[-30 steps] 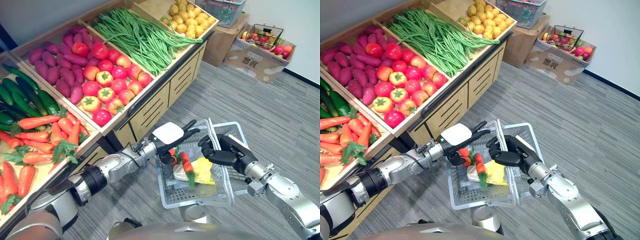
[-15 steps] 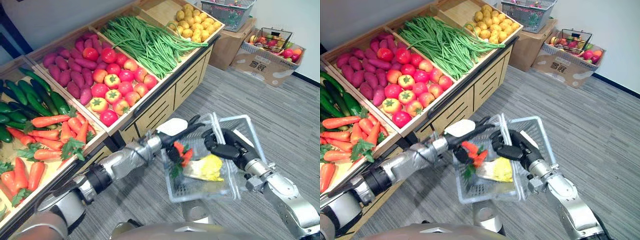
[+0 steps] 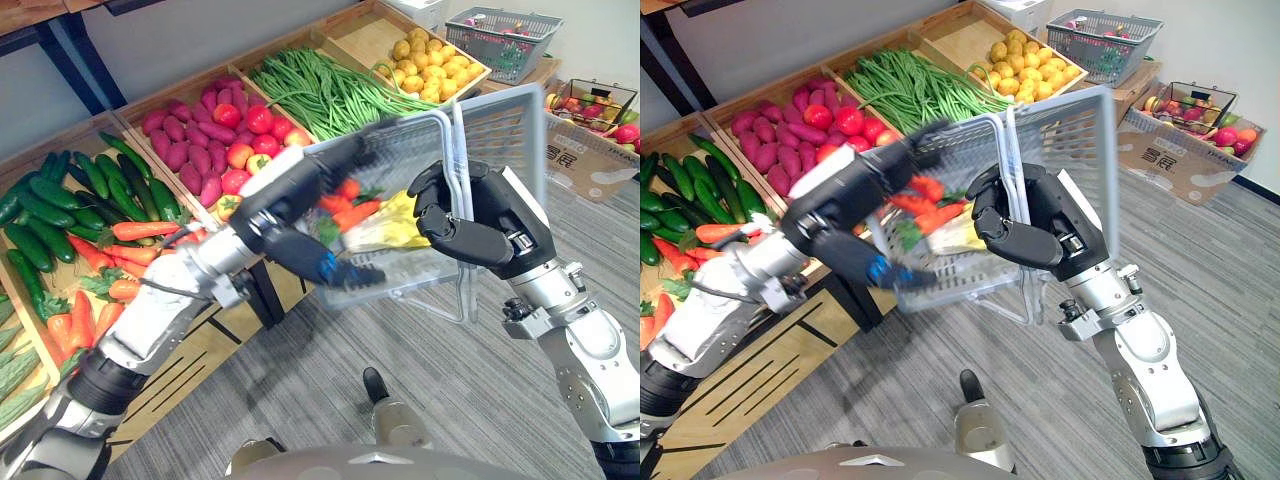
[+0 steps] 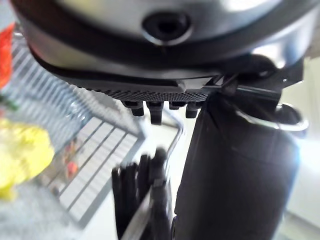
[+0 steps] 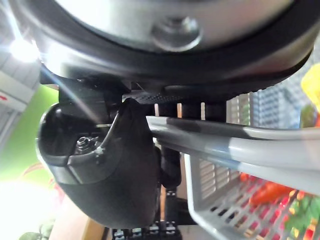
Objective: Pick vegetable in the basket
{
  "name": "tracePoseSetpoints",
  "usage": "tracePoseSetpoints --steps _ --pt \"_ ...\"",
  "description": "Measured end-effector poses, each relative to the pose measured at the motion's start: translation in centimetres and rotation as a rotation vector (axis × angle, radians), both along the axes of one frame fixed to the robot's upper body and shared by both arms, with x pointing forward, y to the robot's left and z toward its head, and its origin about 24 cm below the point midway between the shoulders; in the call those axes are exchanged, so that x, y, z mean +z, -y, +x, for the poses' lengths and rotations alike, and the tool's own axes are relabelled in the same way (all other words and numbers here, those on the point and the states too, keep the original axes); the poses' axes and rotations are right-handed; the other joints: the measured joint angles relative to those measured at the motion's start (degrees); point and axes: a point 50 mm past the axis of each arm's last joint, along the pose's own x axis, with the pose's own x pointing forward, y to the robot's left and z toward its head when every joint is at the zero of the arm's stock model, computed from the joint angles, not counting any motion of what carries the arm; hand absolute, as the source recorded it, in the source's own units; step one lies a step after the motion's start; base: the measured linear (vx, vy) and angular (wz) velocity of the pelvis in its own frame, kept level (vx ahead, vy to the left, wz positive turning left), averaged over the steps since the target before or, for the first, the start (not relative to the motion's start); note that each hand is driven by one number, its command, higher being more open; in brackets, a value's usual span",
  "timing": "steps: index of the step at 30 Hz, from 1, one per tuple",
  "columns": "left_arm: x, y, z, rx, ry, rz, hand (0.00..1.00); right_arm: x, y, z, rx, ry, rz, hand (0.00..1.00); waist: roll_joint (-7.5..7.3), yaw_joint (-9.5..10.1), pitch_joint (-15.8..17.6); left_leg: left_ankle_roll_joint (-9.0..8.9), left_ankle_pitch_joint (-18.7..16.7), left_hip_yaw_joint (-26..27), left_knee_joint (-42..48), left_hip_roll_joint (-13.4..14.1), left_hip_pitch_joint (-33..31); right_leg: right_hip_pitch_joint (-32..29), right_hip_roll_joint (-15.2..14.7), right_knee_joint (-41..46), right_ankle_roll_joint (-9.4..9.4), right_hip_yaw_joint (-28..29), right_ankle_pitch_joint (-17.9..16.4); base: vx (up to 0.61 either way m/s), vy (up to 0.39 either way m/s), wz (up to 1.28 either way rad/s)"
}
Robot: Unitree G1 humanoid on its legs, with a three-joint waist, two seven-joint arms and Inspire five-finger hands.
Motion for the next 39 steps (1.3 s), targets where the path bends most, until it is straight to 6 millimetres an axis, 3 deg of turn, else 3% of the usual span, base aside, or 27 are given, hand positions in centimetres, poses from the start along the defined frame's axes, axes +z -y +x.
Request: tracePoseSetpoints --steps 3,6,11,15,20,23,28,30,33,39 --pt "1.0 -4.3 0.4 0.226 0.046 -0.145 1.00 -0.8 0.2 -0.2 0.007 -0.040 -0.013 0.00 -0.22 0.67 -0.11 -0.32 0.74 0.06 -1.49 -0.39 0.66 0.57 -0.05 -0.72 -0.25 -0.23 0.15 0.06 0.003 0.02" --pt "0.2 -7.6 -0.1 0.385 0.027 -0.245 1.00 -0.9 0.2 -0.2 0.015 -0.052 -0.021 0.00 -0.50 1.18 -0.25 -0.64 1.10 0.08 -2.43 -0.44 1.48 1.29 0.13 -1.01 -0.37 -0.45 0.08 0.07 -0.001 0.02" --pt "-2.0 -9.7 -1.2 0.513 -0.037 -0.319 1.00 -0.7 0.5 -0.2 0.003 -0.025 -0.049 0.00 -2.11 2.18 -1.28 -0.70 1.27 -0.16 -3.09 -0.65 1.83 1.98 0.04 -1.68 -0.44 -0.82 0.04 0.04 0.021 0.03" --pt "-2.6 -10.5 -1.9 0.558 -0.050 -0.324 1.00 -0.7 0.6 -0.3 0.007 -0.024 -0.040 0.00 -2.93 2.30 -1.79 -0.68 1.29 -0.40 -3.19 -0.81 2.02 2.33 -0.10 -1.67 -0.47 -1.14 0.02 0.01 0.032 0.04" --pt "-2.4 -11.6 -2.5 0.614 -0.018 -0.318 1.00 -0.6 1.1 -0.5 -0.013 -0.019 -0.046 0.00 -2.66 2.35 -2.01 -0.62 1.71 -1.03 -4.05 -1.44 2.57 3.13 -0.56 -1.60 -0.93 -2.08 -0.33 0.00 0.028 0.08" --pt "-2.8 -13.6 -3.9 0.749 0.009 -0.391 1.00 -0.7 1.6 -0.7 -0.031 -0.025 -0.051 0.00 -1.93 2.33 -2.55 -0.78 2.09 -1.25 -4.73 -1.58 2.63 3.18 -0.57 -1.52 -1.28 -2.44 -0.56 0.01 0.014 0.06" --pt "-4.5 -18.7 -8.4 1.207 0.092 -0.591 1.00 -2.0 3.1 -1.1 -0.116 -0.080 0.001 0.00 -2.04 2.31 -2.65 -1.05 4.20 -3.82 -7.75 -2.66 2.86 4.35 -1.05 -1.52 -1.99 -5.38 -1.08 0.03 -0.012 0.28" --pt "-6.5 -21.5 -11.8 1.489 0.104 -0.733 1.00 -3.0 3.4 -1.2 -0.147 -0.126 0.037 0.00 -2.57 2.60 -3.07 -1.25 5.73 -5.19 -10.18 -3.45 3.49 5.20 -1.26 -1.52 -2.54 -7.07 -1.53 0.02 -0.027 0.36" --pt "-9.6 -23.5 -15.4 1.771 0.060 -0.881 1.00 -4.2 3.7 -1.7 -0.185 -0.172 0.077 0.00 -3.37 3.52 -3.93 -1.39 7.43 -7.59 -12.58 -4.31 3.48 6.16 -1.87 -1.52 -2.95 -9.76 -2.16 0.02 -0.031 0.43" --pt "-17.6 -23.8 -22.5 2.184 -0.224 -0.998 1.00 -5.6 4.7 -2.7 -0.282 -0.226 0.140 0.00 -5.43 4.57 -5.68 -1.38 10.62 -14.48 -17.29 -7.25 2.42 7.32 -3.71 0.75 -2.96 -16.79 -5.20 0.00 -0.012 0.65"
